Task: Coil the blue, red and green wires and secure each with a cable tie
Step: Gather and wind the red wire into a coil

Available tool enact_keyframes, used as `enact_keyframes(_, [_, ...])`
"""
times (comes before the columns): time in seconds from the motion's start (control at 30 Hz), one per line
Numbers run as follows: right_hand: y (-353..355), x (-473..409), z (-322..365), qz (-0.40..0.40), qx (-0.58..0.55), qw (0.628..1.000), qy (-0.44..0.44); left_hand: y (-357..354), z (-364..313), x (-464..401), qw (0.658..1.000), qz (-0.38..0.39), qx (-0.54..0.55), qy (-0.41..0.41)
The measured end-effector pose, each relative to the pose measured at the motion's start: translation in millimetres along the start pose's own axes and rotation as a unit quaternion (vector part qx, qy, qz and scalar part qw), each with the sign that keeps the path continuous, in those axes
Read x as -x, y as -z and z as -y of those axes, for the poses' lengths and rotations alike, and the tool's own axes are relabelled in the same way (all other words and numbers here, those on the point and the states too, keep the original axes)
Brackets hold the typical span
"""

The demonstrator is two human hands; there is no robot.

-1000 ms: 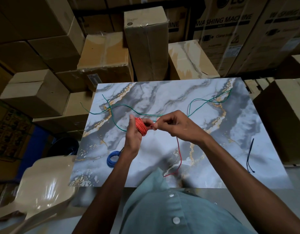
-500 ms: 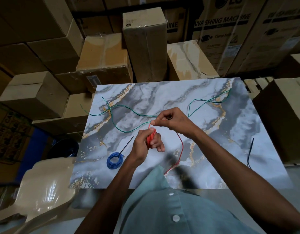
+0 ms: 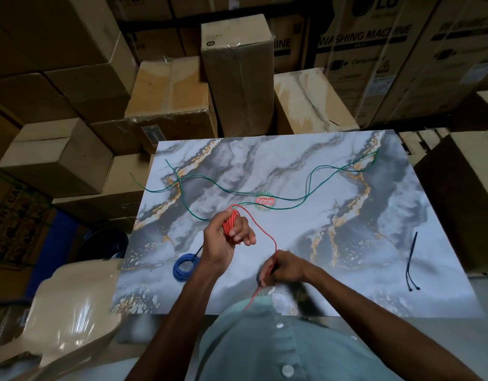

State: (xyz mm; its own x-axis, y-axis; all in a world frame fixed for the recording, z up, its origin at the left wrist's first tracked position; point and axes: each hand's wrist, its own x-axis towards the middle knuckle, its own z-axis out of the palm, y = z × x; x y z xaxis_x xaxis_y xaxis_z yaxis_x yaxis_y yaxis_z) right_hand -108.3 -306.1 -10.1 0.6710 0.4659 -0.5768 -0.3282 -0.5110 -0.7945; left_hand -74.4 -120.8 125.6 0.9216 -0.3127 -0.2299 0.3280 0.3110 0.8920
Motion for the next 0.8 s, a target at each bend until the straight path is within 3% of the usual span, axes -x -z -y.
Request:
enact_keyframes(0.27, [2, -8, 9, -0.053, -0.235, 0.970, -0.042, -2, 4, -4, 1.000, 0.004, -0.007, 0.011])
enact_keyframes(0.43, [22, -10, 19, -0.227, -0.352, 0.908, -0.002, 0, 5, -5, 1.000, 0.001, -0.010, 0.013])
enact_keyframes(0.5, [27, -12, 21, -0.261, -0.352, 0.899, -0.013, 0, 6, -6, 1.000, 0.001, -0.007, 0.018])
enact_keyframes(0.8, [40, -15, 28, -0.265, -0.416, 0.868, -0.054, 0, 13, -18, 0.998, -0.019, 0.011, 0.060])
